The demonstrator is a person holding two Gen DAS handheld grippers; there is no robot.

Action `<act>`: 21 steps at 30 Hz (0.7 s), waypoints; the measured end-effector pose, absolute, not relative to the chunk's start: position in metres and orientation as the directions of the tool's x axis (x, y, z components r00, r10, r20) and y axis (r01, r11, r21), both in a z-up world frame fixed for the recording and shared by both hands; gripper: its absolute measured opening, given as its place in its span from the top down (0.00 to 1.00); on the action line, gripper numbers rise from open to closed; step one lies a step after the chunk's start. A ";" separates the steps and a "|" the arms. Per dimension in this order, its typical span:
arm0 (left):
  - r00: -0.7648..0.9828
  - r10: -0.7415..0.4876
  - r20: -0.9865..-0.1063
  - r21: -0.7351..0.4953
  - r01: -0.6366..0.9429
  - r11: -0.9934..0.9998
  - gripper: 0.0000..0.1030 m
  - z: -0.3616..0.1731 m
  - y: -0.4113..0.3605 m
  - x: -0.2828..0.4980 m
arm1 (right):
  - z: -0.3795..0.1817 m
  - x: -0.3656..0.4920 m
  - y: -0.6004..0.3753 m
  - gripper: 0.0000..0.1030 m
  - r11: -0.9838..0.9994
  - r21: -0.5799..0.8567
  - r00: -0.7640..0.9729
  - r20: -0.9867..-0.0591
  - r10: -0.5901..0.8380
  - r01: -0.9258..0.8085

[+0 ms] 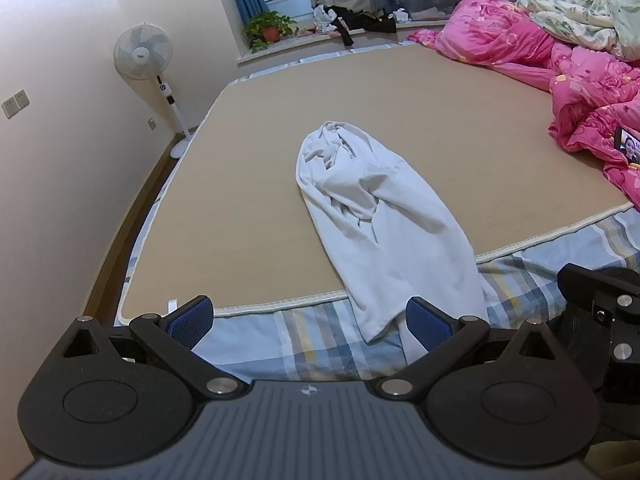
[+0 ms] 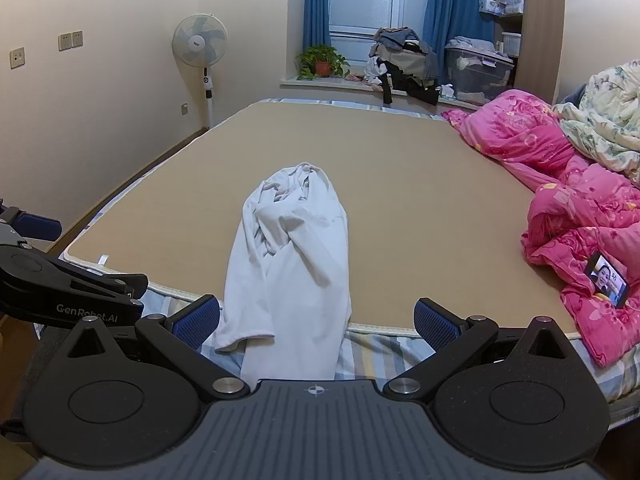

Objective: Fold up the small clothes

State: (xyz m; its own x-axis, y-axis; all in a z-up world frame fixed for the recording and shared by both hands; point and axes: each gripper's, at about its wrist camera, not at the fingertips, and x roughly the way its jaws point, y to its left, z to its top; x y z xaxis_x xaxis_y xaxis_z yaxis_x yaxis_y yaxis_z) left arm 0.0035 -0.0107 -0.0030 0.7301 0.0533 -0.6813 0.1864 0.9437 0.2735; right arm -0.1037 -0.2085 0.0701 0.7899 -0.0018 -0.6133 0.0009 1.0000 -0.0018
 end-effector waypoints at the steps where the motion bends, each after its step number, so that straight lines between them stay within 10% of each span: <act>1: 0.729 0.054 -0.683 0.273 0.186 0.944 0.01 -0.003 -0.011 0.004 | 0.070 -0.104 -0.208 0.01 1.000 -0.002 0.789 -0.614 -0.001 0.000; 21: 0.693 0.032 -0.720 0.238 0.202 0.950 0.01 -0.009 -0.004 0.019 | 0.066 -0.094 -0.210 0.01 1.000 0.002 0.771 -0.636 0.016 -0.019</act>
State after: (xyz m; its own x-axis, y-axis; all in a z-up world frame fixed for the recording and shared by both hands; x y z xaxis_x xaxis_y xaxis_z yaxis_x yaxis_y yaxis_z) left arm 0.0188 -0.0040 -0.0088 0.6935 0.0325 -0.7198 0.2022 0.9500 0.2377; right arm -0.0941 -0.2095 0.0662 0.7715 0.0163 -0.6360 -0.0195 0.9998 0.0020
